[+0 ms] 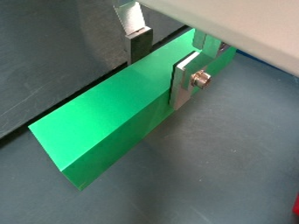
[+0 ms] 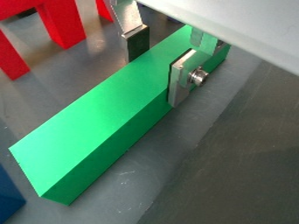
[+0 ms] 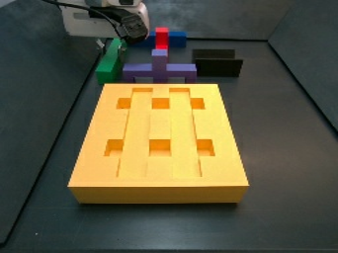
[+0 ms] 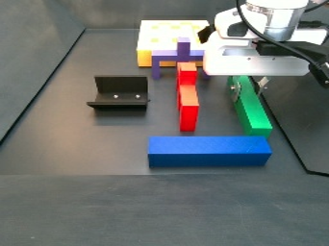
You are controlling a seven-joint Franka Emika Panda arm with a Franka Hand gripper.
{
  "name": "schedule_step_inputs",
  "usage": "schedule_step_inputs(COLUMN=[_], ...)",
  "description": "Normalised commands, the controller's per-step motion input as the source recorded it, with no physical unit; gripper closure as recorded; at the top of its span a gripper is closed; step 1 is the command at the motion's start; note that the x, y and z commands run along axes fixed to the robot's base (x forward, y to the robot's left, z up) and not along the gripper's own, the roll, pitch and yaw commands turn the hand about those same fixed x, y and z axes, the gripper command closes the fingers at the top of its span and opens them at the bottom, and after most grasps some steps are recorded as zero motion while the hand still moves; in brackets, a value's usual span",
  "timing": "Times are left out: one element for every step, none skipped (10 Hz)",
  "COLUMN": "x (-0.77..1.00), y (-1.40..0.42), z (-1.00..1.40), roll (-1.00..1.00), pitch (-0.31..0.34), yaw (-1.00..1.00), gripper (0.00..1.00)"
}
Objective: Pick up the green object. Move up. Move to above the board. Insert the green object.
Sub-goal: Pick up the green object.
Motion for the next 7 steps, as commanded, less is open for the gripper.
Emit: schedule_step_inputs(x=[0.00, 0.00, 0.00, 0.00, 0.00, 0.00, 0.00], y=[0.00, 0.00, 0.00, 0.00, 0.00, 0.00, 0.00], z=[0.00, 0.00, 0.00, 0.00, 0.00, 0.00, 0.00], roll=[0.00, 0.00, 0.00, 0.00, 0.00, 0.00, 0.00], pitch=[0.000, 0.000, 0.000, 0.000, 0.000, 0.000, 0.000], yaw=[0.00, 0.00, 0.00, 0.00, 0.00, 0.00, 0.00], gripper=[1.00, 1.00, 1.00, 1.00, 1.00, 1.00, 1.00])
